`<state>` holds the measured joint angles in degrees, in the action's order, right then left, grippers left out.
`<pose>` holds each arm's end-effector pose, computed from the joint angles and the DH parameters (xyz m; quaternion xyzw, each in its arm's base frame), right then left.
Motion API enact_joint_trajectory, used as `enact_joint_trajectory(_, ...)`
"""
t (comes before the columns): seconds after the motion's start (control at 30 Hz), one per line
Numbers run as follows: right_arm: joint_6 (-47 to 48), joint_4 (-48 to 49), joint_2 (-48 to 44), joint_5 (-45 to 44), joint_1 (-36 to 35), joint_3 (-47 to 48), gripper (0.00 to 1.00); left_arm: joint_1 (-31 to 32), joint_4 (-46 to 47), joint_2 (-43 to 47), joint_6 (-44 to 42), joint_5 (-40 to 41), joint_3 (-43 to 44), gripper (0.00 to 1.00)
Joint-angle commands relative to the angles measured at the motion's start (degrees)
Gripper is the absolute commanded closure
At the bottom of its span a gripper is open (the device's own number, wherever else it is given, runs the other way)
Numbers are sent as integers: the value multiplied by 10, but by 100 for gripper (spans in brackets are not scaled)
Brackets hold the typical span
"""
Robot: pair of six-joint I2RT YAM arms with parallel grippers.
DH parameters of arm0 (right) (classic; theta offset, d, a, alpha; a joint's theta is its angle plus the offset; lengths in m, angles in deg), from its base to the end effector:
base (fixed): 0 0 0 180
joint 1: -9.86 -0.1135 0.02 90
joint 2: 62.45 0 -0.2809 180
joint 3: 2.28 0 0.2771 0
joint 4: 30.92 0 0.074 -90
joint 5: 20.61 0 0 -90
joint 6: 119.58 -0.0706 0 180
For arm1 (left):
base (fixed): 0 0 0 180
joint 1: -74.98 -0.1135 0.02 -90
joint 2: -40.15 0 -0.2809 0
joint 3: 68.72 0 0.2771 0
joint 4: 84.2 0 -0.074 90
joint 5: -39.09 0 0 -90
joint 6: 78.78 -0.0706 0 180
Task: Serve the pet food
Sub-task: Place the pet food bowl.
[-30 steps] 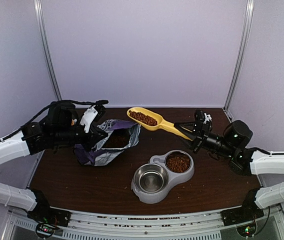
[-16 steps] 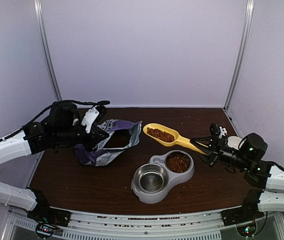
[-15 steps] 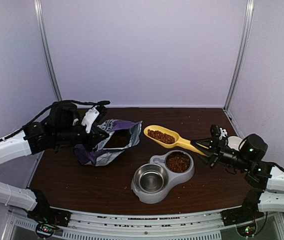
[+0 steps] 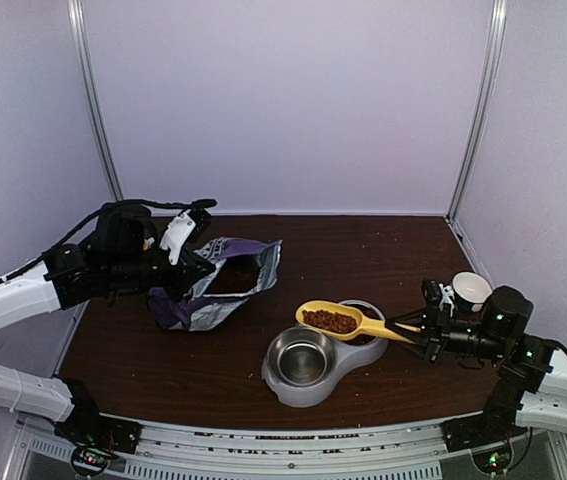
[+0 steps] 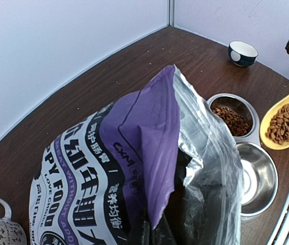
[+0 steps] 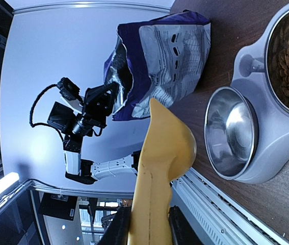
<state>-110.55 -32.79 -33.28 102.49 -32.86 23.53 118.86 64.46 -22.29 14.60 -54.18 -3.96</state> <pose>0.1090 0.1531 0.2220 0.0505 0.7319 0.6690 0.1194 0.2086 -0.2062 0.3037 0.3117 0.8031 -0.2258 0.4548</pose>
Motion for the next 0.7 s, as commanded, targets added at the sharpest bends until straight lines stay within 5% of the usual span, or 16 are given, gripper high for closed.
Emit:
enact_joint_trajectory(0.0, 54, -60, 1, 36, 3, 28, 100, -3, 20, 6, -5, 18, 7, 100)
enact_joint_trajectory(0.4, 216, -320, 50, 56, 3, 162, 100, -3, 17, 8, -7, 24, 7, 100)
enact_joint_trajectory(0.67, 242, -359, 65, 33, 3, 203, 100, -2, 16, 13, -7, 22, 7, 100)
